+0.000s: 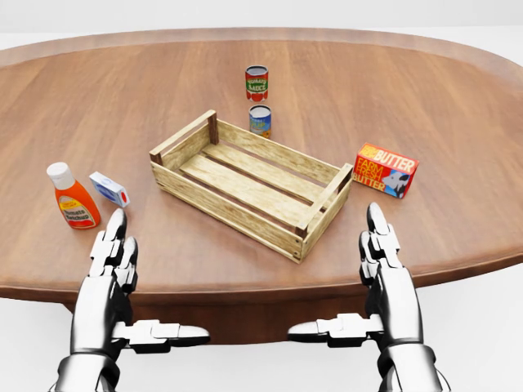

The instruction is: Pick up the butter and put it in the tray.

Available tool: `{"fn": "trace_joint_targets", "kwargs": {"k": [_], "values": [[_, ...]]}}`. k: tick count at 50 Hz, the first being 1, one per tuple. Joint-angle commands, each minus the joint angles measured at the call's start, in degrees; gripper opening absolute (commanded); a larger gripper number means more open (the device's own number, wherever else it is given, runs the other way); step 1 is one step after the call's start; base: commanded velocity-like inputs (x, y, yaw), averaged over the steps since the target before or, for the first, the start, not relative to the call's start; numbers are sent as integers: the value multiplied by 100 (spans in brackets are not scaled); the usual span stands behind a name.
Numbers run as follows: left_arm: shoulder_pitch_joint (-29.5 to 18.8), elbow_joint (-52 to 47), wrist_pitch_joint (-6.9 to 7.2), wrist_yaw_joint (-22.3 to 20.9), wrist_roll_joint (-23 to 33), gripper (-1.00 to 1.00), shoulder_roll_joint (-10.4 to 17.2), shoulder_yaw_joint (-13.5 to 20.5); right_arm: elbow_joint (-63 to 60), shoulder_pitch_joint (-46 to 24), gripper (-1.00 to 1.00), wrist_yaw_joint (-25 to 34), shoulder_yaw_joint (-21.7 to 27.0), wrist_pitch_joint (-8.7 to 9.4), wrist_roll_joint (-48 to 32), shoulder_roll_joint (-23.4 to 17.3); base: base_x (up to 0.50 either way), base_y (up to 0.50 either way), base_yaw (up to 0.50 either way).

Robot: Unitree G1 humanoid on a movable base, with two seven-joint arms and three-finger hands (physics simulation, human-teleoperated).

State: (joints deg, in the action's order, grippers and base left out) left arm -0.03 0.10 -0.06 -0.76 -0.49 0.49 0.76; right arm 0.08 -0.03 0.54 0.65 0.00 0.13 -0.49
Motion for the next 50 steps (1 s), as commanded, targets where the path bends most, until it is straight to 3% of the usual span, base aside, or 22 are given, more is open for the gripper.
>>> {"fn": "trace_joint_targets", "kwargs": {"k": [1, 4, 6, 9, 16, 20, 24, 25, 27, 28, 33, 37, 42, 50], "values": [[-1, -58, 54, -135, -65, 100, 64, 134, 14, 0, 100, 114, 123, 1, 19, -57, 0, 0, 0], [-11, 54, -38, -143, -51, 100, 60, 136, 3, 2, 100, 121, 138, 3, 24, -61, 0, 0, 0], [-8, -21, 35, -144, -52, 100, 60, 130, 26, 4, 100, 131, 136, -16, 21, -62, 0, 0, 0], [-7, 76, -68, -149, -46, 100, 56, 133, 9, 13, 100, 139, 129, -12, 15, -59, 0, 0, 0], [-6, 78, -79, -150, -46, 100, 54, 129, -42, 35, 100, 139, 130, -9, 10, -55, 0, 0, 0], [30, 2, -67, -154, -34, 100, 50, 111, -229, 80, 100, 128, 123, 108, 13, -47, 0, 0, 0], [176, -363, 114, -170, -18, 100, 23, 49, -888, 221, 100, 85, 89, 500, -72, -45, 0, 0, 0], [251, -662, 311, -176, -17, 100, 20, 24, -1239, 281, 100, 130, 114, 500, 53, -25, 0, 0, 0], [381, -1214, 506, -179, 20, 100, 24, -11, -1766, 350, 100, 151, 121, 500, 42, -58, 0, 0, 0], [425, -1568, 506, -230, -107, 100, 7, 9, -1980, 364, 100, 169, 140, 500, 64, -60, 0, 0, 0], [355, -3422, 506, -298, -646, 100, 100, 416, -3068, 494, 100, 368, 378, 500, 165, -136, 0, 0, 0], [87, -3931, 506, -310, -869, 100, 220, 854, -3493, 424, 100, 633, 780, 500, 259, -253, 0, 0, 0], [20, -2913, 506, -278, -753, 100, 268, 1248, -3341, 326, 100, 861, 1370, 500, 289, -390, 0, 0, 0], [-302, -1686, 506, -191, -1401, 100, 682, 1845, -2726, 316, 100, 1016, 1976, 500, 443, -497, 0, 0, 0]]}}
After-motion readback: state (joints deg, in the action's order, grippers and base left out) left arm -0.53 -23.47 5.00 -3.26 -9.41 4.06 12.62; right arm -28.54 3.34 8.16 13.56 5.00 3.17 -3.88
